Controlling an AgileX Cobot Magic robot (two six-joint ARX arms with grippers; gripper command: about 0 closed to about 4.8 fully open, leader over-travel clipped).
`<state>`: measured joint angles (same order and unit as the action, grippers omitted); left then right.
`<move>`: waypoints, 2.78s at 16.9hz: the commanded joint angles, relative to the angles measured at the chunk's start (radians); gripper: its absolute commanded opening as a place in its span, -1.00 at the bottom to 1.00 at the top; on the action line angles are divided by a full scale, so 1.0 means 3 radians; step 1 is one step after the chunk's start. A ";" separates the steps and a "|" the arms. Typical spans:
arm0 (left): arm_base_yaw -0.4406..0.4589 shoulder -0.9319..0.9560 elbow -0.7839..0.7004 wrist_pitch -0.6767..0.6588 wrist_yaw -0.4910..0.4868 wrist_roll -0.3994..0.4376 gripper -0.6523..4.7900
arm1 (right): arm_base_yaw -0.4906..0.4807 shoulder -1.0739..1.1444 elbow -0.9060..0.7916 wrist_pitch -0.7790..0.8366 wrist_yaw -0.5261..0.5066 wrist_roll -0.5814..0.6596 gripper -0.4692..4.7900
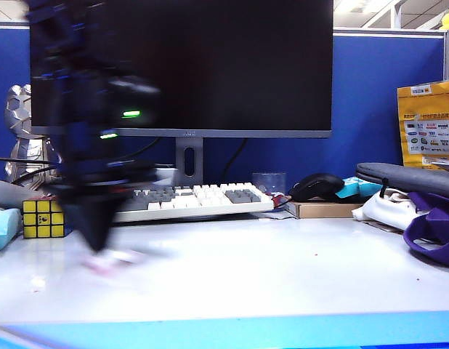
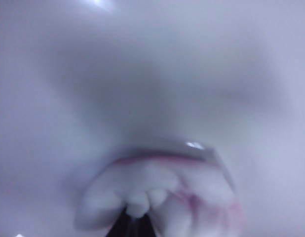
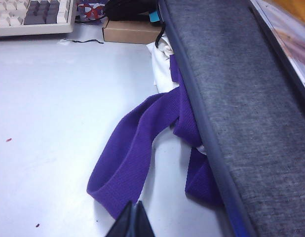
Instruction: Use the wet wipes on the table to wipe the cherry juice off the table, then put the wipes back on the table.
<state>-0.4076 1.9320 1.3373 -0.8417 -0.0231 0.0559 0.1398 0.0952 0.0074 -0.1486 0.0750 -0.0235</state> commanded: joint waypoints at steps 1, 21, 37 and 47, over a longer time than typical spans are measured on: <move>0.0262 0.0100 -0.0069 0.0381 -0.0350 -0.0128 -0.78 | 0.0000 -0.0003 -0.0008 0.0036 0.0001 0.0004 -0.82; -0.0022 0.0097 -0.0071 -0.0738 -0.0566 -0.0148 -0.78 | -0.0001 -0.0003 -0.0008 0.0036 0.0001 0.0004 -0.82; -0.0247 -0.0268 -0.0070 -0.0650 -0.0308 -0.0158 -0.48 | -0.0001 -0.0003 -0.0008 0.0034 0.0001 0.0004 -0.82; -0.0242 -0.0112 -0.0426 -0.0782 0.0838 -0.0094 -0.78 | -0.0001 -0.0003 -0.0008 0.0036 0.0001 0.0004 -0.82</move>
<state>-0.4614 1.8690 1.2366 -1.0370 0.1047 0.0109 0.1398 0.0952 0.0074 -0.1486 0.0750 -0.0235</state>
